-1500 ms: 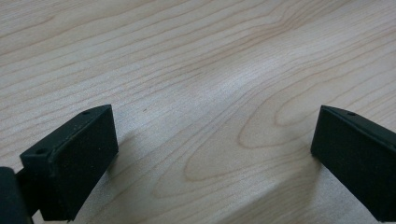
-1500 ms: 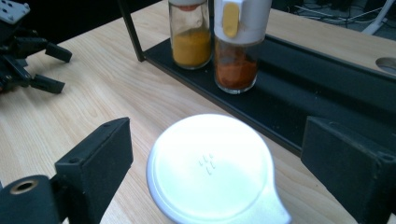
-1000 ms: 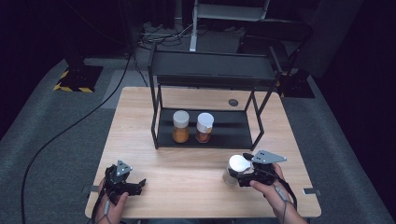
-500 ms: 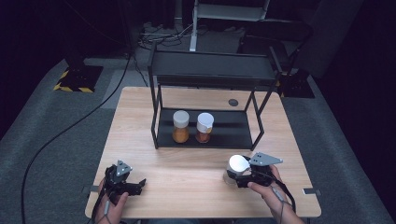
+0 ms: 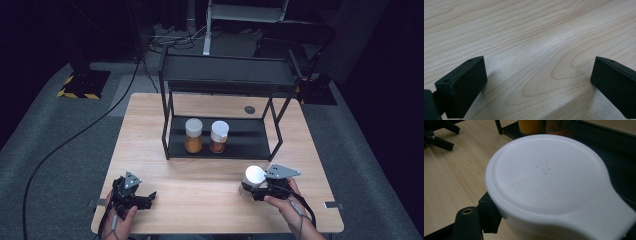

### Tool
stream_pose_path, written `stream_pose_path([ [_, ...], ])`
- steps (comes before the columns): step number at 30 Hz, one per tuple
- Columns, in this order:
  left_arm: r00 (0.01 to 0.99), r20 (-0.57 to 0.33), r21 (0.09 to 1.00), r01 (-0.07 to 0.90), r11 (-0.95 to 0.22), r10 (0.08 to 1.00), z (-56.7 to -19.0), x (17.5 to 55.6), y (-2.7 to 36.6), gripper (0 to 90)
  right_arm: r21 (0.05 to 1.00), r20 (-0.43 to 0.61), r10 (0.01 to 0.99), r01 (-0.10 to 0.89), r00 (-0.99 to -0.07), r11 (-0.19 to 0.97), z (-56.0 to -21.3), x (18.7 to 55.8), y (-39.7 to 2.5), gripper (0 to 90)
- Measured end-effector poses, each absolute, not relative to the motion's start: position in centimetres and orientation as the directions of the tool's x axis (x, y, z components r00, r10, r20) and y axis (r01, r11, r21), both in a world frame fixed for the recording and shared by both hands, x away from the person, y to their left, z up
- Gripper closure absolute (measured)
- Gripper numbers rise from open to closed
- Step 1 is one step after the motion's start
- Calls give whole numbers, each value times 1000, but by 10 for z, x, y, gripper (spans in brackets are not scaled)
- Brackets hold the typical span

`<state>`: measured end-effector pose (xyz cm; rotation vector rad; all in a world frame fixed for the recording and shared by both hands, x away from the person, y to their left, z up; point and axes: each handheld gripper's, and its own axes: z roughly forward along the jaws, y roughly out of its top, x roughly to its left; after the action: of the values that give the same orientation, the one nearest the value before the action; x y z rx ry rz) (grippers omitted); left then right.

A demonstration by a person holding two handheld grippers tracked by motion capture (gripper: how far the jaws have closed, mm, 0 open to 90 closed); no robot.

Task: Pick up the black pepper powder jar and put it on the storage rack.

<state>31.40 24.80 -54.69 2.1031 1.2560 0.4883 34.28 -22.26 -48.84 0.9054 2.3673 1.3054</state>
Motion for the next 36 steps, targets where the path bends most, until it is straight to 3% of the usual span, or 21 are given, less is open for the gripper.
stream_pose_path([
  [20, 476, -6, 682, 645, -345, 879, -547, 314, 248, 3, 838, 31, 662, 380, -749, 391, -484, 343, -221, 308],
  [36, 476, -6, 682, 645, -345, 879, -547, 314, 248, 3, 835, 44, 689, 405, -724, 372, -459, 350, -225, 308],
])
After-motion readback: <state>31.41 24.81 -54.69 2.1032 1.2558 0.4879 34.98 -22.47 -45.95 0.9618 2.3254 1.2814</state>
